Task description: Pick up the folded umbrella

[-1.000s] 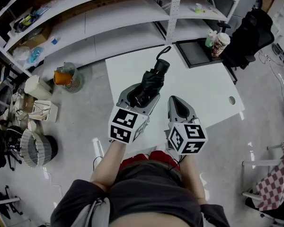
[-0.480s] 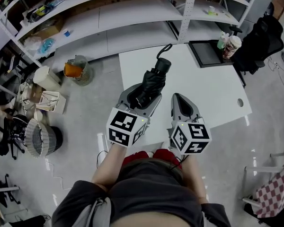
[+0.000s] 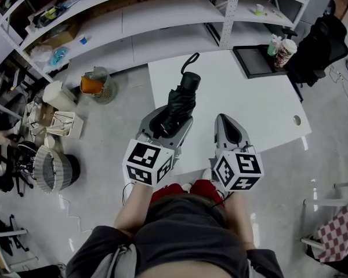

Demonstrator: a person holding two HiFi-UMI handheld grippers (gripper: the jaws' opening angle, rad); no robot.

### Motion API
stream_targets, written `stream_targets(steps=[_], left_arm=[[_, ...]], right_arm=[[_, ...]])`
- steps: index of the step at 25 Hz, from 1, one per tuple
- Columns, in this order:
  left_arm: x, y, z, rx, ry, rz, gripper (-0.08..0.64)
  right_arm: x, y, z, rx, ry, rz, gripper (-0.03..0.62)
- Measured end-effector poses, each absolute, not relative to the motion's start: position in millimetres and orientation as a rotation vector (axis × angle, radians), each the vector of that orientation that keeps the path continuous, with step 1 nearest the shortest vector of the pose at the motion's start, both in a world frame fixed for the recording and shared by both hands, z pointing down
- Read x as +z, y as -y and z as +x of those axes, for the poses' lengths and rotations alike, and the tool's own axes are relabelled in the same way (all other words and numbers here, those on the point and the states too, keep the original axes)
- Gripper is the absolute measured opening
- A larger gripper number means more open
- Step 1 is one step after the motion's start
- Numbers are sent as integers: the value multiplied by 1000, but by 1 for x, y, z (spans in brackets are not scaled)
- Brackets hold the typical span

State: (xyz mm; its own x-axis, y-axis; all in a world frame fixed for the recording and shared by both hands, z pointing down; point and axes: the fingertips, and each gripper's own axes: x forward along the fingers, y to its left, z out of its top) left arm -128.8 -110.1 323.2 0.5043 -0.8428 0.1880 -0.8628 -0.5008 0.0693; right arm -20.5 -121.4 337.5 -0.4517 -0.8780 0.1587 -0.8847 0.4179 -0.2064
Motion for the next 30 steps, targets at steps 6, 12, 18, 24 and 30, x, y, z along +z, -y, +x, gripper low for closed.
stream_targets(steps=[6, 12, 18, 24, 30], left_arm=[[318, 103, -135, 162, 1488, 2592, 262], [319, 103, -138, 149, 1491, 2590, 262], [314, 101, -154, 113, 1492, 2589, 262], [309, 96, -160, 84, 1492, 2593, 262], [302, 92, -166, 45, 1490, 2604, 262]], right_arm=[[331, 112, -15, 354, 2594, 1655, 17], [322, 104, -18, 238, 2577, 1648, 17], [320, 99, -27, 217, 2576, 1661, 18], [319, 93, -26, 217, 2566, 1685, 17], [317, 87, -27, 212, 2568, 1704, 17]])
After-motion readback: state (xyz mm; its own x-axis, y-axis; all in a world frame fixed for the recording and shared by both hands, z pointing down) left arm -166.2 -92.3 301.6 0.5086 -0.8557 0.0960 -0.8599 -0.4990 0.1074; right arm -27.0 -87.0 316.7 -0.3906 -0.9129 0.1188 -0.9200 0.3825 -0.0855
